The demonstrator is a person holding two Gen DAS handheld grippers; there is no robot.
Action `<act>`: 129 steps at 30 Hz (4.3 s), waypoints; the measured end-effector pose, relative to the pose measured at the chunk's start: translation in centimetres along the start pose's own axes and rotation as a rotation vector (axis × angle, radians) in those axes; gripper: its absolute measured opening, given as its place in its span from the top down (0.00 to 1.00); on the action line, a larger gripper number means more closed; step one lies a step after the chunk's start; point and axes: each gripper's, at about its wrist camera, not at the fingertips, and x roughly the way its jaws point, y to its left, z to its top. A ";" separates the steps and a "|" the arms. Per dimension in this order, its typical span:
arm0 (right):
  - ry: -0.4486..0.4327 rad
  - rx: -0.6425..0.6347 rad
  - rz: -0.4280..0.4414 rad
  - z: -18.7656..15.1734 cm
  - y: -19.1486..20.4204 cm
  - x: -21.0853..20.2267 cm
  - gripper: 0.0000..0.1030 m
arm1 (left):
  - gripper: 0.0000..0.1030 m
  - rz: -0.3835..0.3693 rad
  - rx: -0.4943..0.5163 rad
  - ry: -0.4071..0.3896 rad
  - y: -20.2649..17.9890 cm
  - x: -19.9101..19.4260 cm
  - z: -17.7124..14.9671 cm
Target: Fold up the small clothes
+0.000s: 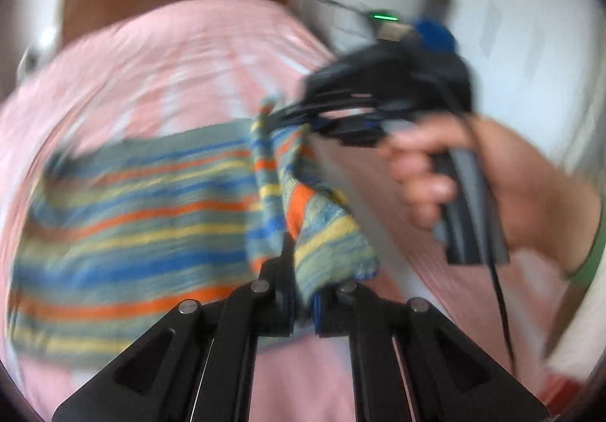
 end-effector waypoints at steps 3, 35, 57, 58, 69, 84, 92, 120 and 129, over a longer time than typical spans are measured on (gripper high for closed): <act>0.017 -0.108 0.063 0.1 7.5 2.4 0.91 | 0.96 0.030 -0.183 -0.029 6.8 -3.3 -0.5; -0.050 -0.623 -0.293 -22.9 14.8 -1.5 0.16 | 0.11 0.550 -0.320 0.101 18.3 -8.8 -4.4; -0.079 -0.277 -0.168 -16.4 11.1 -1.6 0.16 | 0.08 0.081 -0.335 0.210 24.7 -5.0 0.9; -0.080 -0.241 -0.152 -15.7 10.7 -1.3 0.16 | 0.08 0.083 -0.330 0.219 24.8 -4.3 1.0; 0.036 -0.028 -0.015 -8.1 9.2 9.8 0.37 | 0.12 0.232 -0.295 0.317 24.8 4.1 4.2; -0.272 -0.748 -0.389 -15.6 27.6 6.1 0.78 | 0.86 0.238 -0.125 0.074 18.5 -3.6 8.3; -0.212 -0.517 -0.517 -14.7 19.5 4.3 0.01 | 0.27 0.475 -0.100 0.057 18.5 -5.6 2.9; -0.651 -0.625 -0.410 -32.9 25.5 -20.2 0.00 | 0.00 0.587 -0.074 -0.120 2.8 -22.3 -6.2; -0.292 -0.627 -0.368 -31.5 26.2 -18.0 0.00 | 0.00 0.600 -0.021 -0.181 2.9 -26.2 -5.1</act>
